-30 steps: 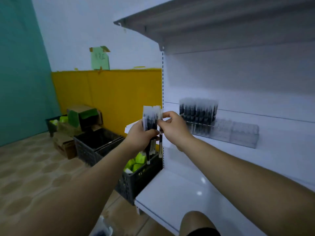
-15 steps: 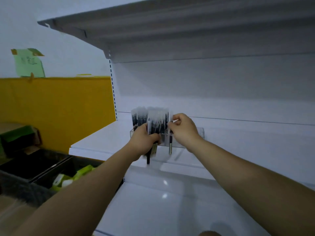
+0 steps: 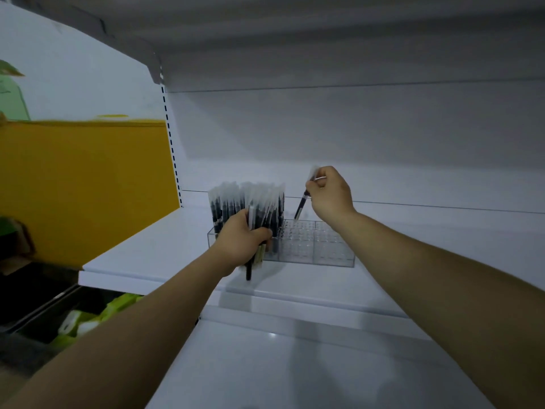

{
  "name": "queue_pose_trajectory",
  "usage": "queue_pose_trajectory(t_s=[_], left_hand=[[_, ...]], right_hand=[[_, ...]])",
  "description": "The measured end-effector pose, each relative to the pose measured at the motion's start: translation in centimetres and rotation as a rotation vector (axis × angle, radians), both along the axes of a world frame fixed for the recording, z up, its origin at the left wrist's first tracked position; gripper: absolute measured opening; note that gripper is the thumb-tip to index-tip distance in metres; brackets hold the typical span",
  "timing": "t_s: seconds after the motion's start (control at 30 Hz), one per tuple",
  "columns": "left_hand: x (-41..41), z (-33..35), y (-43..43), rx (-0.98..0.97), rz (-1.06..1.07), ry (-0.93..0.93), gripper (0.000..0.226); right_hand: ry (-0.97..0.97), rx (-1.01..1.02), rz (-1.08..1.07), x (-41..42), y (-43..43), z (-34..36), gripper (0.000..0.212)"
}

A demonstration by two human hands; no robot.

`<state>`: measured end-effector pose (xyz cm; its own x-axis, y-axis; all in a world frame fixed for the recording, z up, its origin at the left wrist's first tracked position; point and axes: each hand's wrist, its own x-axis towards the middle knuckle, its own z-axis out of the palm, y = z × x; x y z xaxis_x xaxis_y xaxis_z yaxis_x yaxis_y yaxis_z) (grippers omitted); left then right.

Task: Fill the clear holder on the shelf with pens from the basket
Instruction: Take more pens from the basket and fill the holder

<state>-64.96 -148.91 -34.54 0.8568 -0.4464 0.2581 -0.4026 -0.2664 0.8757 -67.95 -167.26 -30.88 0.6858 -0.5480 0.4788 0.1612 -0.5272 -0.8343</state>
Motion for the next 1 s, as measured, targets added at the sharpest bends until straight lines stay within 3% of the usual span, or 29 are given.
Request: queue_pose_trajectory(t_s=[0.43, 0.63, 1.0], left_hand=[[2.5, -0.8, -0.9, 0.013, -0.063, 0.006, 0.013], [3.1, -0.9, -0.7, -0.012, -0.066, 0.007, 0.014], [3.7, -0.7, -1.1, -0.019, -0.082, 0.019, 0.018]], right_hand=[[0.056, -0.042, 0.021, 4.7, -1.0, -1.7, 0.007], [-0.018, -0.066, 0.02, 5.4, -0.8, -1.3, 0.01], [0.168, -0.144, 0.05, 6.2, -0.9, -2.5, 0.015]])
